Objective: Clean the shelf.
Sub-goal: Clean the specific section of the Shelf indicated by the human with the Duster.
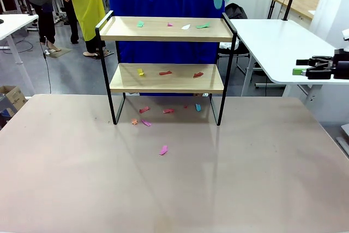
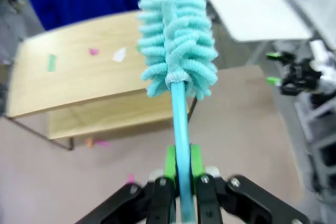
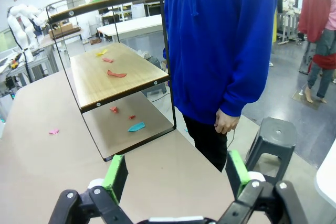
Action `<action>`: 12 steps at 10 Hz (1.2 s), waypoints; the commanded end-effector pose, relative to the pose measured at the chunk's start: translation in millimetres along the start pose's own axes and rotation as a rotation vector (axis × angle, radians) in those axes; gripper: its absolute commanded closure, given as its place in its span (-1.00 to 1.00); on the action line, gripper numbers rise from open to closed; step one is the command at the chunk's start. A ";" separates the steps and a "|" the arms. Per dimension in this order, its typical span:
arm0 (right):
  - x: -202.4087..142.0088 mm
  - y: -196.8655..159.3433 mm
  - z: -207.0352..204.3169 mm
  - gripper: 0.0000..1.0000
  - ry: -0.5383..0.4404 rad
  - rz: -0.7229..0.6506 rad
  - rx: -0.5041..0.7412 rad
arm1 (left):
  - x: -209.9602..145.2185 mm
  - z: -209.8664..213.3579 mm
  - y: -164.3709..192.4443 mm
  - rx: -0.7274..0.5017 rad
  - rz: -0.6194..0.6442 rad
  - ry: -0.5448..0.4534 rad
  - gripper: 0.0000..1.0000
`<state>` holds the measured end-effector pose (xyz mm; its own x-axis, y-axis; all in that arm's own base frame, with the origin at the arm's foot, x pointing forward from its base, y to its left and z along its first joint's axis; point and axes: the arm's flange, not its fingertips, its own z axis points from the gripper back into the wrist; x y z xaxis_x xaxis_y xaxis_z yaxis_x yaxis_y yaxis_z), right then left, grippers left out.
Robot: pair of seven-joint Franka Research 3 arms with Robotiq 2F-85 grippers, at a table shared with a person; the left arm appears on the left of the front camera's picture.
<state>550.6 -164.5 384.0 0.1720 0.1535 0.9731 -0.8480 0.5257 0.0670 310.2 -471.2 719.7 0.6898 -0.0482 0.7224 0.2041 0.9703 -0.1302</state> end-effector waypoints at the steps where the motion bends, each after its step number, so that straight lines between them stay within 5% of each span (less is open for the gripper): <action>1: 2.4 0.5 -0.9 -1.00 -0.003 0.004 0.000 | 25.5 -9.2 -39.8 0.031 0.068 0.016 0.74; 12: 2.4 0.5 -0.9 -1.00 -0.003 0.004 0.000 | 4.4 -75.7 -36.9 0.088 0.177 0.225 0.74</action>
<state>550.5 -164.6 383.8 0.1723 0.1533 0.9730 -0.8480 0.5257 0.0673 360.8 -524.1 674.5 0.8371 0.0669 0.5430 0.0271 0.9862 -0.1633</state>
